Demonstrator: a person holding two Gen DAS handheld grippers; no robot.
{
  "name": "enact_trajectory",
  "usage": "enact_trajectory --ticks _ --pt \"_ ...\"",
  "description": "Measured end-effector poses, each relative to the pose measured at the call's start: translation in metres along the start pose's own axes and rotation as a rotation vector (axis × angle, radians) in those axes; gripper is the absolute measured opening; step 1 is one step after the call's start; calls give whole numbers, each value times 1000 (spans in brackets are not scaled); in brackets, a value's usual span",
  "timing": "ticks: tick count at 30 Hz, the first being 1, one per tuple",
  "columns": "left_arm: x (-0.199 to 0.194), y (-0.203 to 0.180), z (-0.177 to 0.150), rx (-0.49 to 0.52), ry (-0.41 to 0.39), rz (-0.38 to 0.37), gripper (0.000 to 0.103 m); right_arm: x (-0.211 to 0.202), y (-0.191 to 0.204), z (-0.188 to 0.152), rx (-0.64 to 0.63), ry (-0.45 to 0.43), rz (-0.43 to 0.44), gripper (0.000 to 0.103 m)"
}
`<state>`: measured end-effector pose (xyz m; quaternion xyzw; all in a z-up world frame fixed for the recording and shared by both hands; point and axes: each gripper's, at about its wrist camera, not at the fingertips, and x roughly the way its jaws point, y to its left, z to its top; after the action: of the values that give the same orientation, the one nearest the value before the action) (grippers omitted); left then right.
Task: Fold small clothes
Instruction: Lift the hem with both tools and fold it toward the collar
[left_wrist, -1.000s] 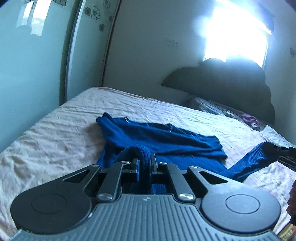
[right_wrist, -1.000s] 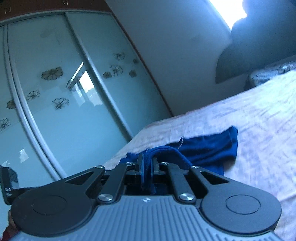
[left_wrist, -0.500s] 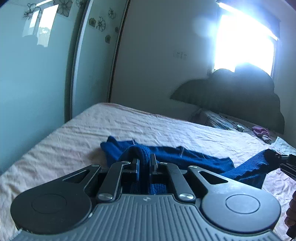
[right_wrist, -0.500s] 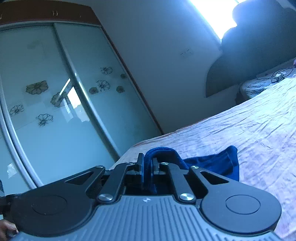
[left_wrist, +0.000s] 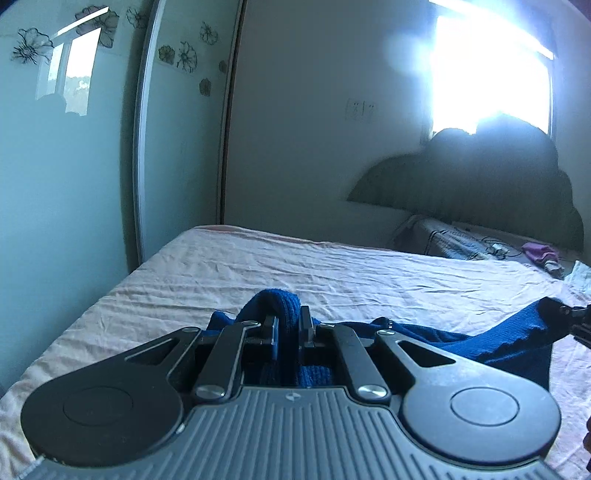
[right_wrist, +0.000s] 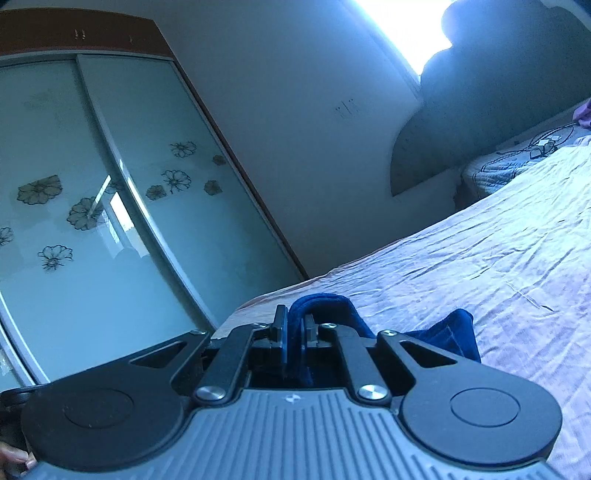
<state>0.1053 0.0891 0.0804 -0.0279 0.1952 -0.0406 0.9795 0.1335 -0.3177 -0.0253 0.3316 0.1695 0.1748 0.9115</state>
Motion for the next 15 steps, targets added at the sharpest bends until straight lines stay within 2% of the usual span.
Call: enact_trajectory --ticks 5,11,15 --pt "37 3 3 0 40 24 9 26 -10 6 1 17 -19 7" --pt "89 10 14 -49 129 24 9 65 -26 5 21 64 -44 7" --pt "123 12 13 -34 182 41 9 90 -36 2 32 100 -63 7"
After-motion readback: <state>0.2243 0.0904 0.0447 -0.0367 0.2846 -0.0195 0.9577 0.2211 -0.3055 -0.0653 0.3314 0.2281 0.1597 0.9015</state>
